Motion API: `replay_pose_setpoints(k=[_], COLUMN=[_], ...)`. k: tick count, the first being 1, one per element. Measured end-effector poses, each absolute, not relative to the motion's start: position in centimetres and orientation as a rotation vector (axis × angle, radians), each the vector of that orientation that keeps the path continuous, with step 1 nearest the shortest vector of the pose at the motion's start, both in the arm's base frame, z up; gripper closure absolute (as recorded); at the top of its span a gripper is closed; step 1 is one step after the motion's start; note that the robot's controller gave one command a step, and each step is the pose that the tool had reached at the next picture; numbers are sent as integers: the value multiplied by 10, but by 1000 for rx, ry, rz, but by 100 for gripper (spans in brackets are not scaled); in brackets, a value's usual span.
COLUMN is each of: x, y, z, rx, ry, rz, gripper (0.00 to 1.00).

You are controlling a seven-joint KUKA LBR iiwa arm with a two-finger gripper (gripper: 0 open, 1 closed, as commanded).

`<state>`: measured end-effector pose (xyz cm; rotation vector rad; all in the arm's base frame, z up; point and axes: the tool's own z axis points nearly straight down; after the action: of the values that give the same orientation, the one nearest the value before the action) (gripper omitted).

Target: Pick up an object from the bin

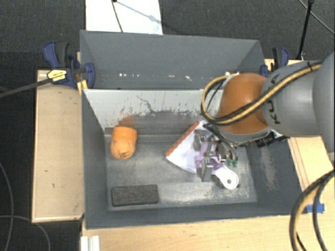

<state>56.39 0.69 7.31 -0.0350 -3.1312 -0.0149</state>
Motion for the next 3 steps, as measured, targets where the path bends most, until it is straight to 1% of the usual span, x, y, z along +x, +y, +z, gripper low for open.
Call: replay_pose_setpoints(k=[1,2,3], x=[558,563,563], y=[-14,-45,-45], z=[73,75,75], rx=[-229,-194,-195], ry=[-3128,-3134,-3134], rz=[-20,-5,-5], gripper=[0,100,100])
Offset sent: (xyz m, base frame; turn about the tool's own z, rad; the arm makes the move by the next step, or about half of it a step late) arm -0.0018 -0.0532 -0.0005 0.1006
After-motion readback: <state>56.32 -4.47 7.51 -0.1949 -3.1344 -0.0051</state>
